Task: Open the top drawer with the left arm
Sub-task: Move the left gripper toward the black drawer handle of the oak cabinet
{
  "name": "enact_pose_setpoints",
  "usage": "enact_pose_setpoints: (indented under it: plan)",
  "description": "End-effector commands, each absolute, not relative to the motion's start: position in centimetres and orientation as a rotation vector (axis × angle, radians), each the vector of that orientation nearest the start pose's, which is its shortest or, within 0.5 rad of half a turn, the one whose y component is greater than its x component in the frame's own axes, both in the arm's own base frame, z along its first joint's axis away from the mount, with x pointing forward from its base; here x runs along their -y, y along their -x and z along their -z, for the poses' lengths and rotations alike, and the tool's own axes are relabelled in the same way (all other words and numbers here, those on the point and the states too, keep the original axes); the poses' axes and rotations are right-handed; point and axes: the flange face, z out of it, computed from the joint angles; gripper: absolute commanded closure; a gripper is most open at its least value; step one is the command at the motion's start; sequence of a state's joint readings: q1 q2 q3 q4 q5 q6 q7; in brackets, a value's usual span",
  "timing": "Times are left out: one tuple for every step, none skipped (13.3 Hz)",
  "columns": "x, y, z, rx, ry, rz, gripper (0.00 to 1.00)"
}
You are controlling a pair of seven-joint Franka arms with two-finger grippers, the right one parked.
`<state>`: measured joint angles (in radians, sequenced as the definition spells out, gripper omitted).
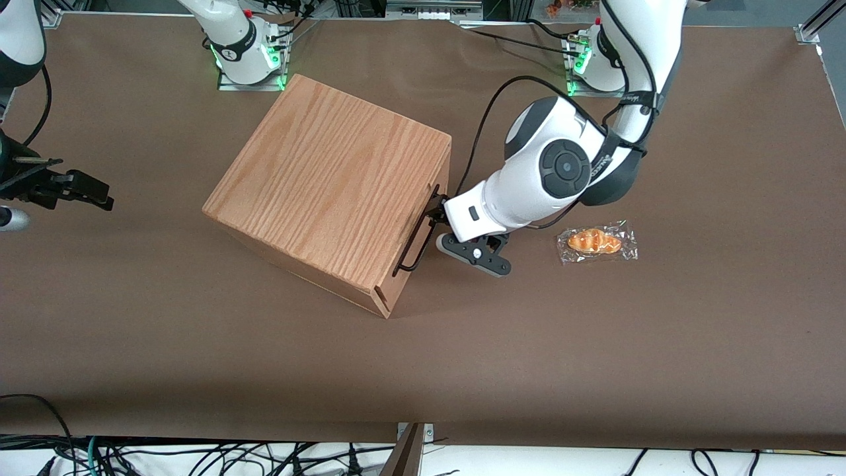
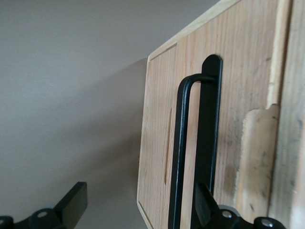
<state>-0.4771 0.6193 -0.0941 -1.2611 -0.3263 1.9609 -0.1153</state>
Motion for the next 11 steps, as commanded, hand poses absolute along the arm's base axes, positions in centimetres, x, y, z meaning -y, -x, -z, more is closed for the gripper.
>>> enact_pose_setpoints:
  plan:
    - [40.5,-62.8,-40.3,-0.559,3.476,-0.069,0.0]
    - [40.3,-62.9,-40.0,-0.553,3.478,-0.077,0.0]
    - [40.7,-62.7,-39.8,-0.565,3.477,-0.082,0.0]
    - [40.9,-62.6,-39.4,-0.569,3.473,-0.092,0.0]
    - [41.3,-62.4,-39.2,-0.577,3.47,-0.097,0.0]
    - [41.4,-62.4,-39.1,-0.578,3.471,-0.092,0.0]
    - [41.4,-62.4,-39.2,-0.582,3.47,-0.089,0.0]
    - [41.4,-62.4,-39.1,-0.582,3.469,-0.091,0.0]
    - [41.5,-62.3,-39.1,-0.591,3.465,-0.089,0.0]
    - [41.6,-62.3,-39.0,-0.595,3.461,-0.09,0.0]
    - [41.4,-62.4,-38.8,-0.592,3.455,-0.087,0.0]
